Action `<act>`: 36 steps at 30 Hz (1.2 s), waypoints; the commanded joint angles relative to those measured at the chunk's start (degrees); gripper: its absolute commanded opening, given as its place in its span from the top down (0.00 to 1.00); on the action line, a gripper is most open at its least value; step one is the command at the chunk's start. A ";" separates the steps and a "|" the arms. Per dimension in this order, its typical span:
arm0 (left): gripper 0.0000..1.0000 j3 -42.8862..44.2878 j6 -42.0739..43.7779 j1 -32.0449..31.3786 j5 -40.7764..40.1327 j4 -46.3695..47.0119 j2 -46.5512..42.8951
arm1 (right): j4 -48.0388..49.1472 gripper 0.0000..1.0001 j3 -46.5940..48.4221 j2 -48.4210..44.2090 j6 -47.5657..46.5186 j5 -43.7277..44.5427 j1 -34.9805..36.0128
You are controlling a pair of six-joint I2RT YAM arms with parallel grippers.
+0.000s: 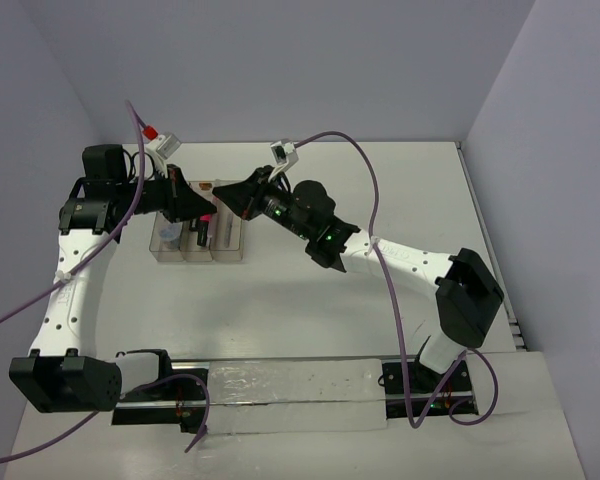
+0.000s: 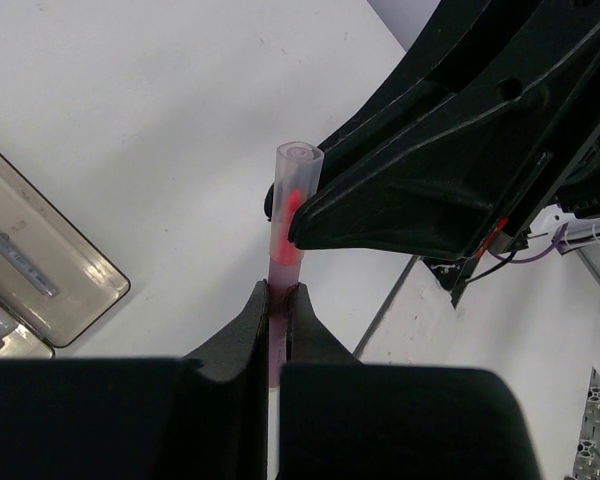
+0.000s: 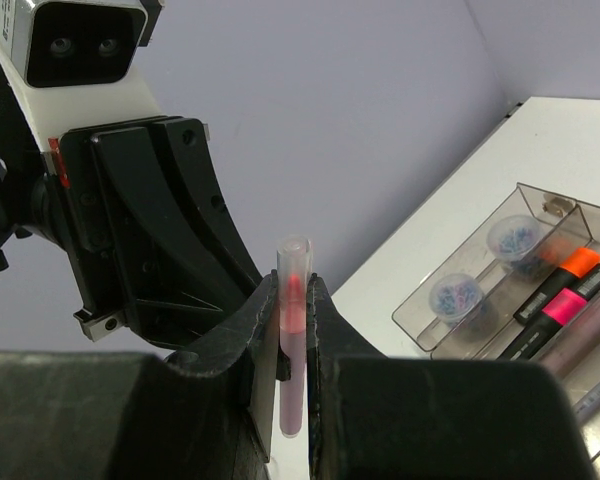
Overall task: Sort the stationery into containers
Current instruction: Close the pen cap on the pen.
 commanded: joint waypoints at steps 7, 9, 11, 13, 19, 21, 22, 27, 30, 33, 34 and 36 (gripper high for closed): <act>1.00 3.12 3.82 0.73 -5.38 13.66 -0.40 | -13.17 1.00 2.71 0.64 -1.25 -14.80 5.41; 1.00 3.10 4.64 0.73 -5.38 13.14 -0.30 | -13.41 0.99 3.08 0.47 -1.52 -15.05 5.01; 1.00 3.31 5.72 0.73 -5.38 12.21 -0.16 | -13.98 0.96 4.09 0.32 -1.81 -15.56 4.43; 1.00 3.15 6.65 0.73 -5.63 11.29 -0.14 | -14.45 0.90 5.44 0.07 -2.09 -16.42 3.39; 1.00 2.26 7.20 0.73 -6.79 10.89 -0.15 | -15.18 0.75 7.53 -1.28 -3.70 -17.36 1.74; 1.00 2.51 7.03 0.73 -6.71 10.89 0.18 | -15.60 0.73 7.87 -1.61 -4.12 -17.69 1.49; 1.00 2.59 6.83 0.73 -6.77 10.95 0.32 | -15.61 0.71 7.81 -1.76 -4.25 -17.83 1.42; 1.00 2.87 6.85 0.73 -7.13 10.20 0.78 | -15.52 0.62 7.47 -2.76 -4.53 -18.48 1.22; 1.00 2.70 7.01 0.73 -7.36 10.08 0.99 | -15.54 0.59 7.54 -3.23 -4.67 -18.97 1.04; 1.00 2.70 6.90 0.73 -8.34 10.19 1.11 | -15.84 0.57 7.42 -3.96 -5.11 -19.66 0.67; 1.00 2.72 6.73 0.73 -9.00 10.19 1.30 | -16.25 0.56 7.26 -4.35 -5.29 -19.77 0.53; 1.00 2.73 5.59 0.73 -10.71 10.29 1.97 | -17.90 0.53 6.38 -5.80 -6.38 -19.34 -0.01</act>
